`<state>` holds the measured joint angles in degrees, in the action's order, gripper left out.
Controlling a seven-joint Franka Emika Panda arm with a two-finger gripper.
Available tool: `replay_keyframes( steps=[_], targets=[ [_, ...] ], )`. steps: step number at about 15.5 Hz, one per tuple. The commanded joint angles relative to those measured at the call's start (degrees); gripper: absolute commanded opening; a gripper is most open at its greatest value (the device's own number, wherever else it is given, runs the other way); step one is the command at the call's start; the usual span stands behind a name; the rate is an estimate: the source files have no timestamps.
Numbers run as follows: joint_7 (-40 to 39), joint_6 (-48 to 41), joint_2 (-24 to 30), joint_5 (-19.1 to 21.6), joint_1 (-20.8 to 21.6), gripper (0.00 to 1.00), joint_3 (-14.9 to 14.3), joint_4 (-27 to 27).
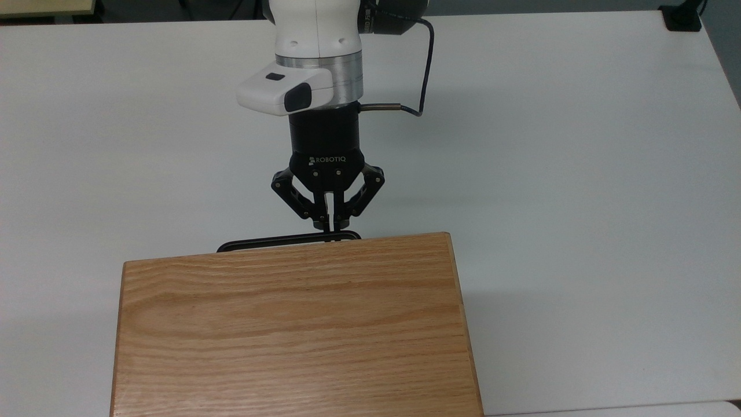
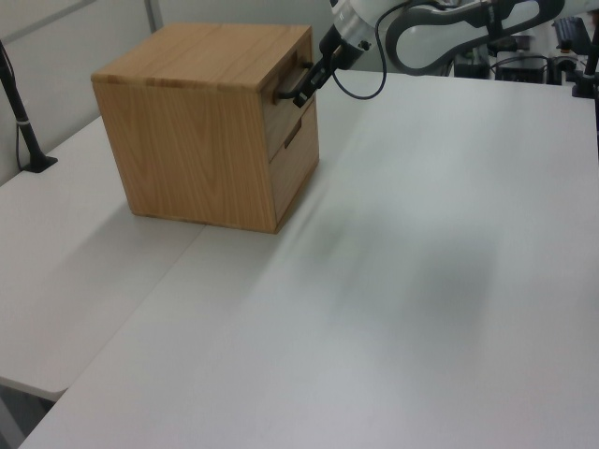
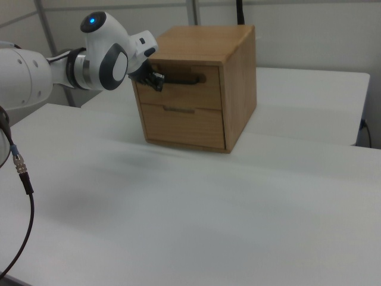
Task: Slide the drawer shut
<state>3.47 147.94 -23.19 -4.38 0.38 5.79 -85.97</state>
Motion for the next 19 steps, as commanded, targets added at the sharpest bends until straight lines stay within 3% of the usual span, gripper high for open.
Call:
replay_keyframes(
  steps=[1,3,8,9,14,19],
  targets=[
    [0.66,-18.06,5.33,-0.28,-0.73,0.18,-0.6,0.72],
    [0.31,-29.06,7.88,0.59,-0.64,0.33,-0.52,0.89],
    [0.74,-48.25,14.47,0.6,-0.64,0.93,-0.52,0.81],
    [1.01,-51.15,15.71,0.6,-0.64,1.0,-0.52,0.72],
    [3.02,-61.01,18.88,0.42,-0.2,1.0,-0.43,0.72],
    [3.56,-60.93,18.88,0.42,-1.25,1.0,-0.69,0.63]
  ],
)
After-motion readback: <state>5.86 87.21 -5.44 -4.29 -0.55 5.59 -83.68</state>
